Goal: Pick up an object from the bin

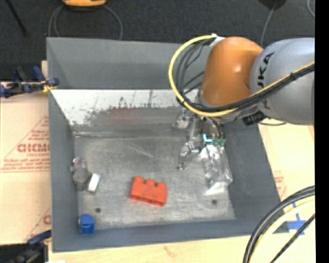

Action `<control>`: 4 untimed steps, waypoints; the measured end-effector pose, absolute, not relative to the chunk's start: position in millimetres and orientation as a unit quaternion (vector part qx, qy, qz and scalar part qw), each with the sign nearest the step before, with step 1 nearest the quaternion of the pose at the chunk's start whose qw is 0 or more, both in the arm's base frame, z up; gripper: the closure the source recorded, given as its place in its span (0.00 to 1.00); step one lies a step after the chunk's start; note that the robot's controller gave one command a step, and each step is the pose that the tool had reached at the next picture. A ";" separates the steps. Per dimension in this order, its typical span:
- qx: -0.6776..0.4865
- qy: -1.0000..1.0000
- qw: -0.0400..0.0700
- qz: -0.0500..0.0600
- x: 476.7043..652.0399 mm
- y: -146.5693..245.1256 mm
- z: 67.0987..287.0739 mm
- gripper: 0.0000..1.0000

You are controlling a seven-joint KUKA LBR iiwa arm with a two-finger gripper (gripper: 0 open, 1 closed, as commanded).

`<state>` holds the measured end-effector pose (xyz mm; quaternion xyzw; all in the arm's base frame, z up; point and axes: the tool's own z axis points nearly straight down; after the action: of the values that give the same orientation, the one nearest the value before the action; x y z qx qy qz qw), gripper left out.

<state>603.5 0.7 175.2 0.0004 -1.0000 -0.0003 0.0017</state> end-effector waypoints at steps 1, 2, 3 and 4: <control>0.064 -0.998 -0.009 -0.001 570.5 72.3 93.1 0.00; 0.108 -0.994 -0.001 0.000 533.1 74.2 101.5 0.00; 0.082 -0.997 0.002 -0.001 520.5 74.8 104.8 0.00; 0.025 -1.000 -0.004 -0.002 512.1 66.6 72.9 0.00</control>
Offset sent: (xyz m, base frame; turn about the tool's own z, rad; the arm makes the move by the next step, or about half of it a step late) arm -0.0457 0.0834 -0.1052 -0.1409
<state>512.1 66.6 72.9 0.0255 -0.9997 -0.0022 -0.0041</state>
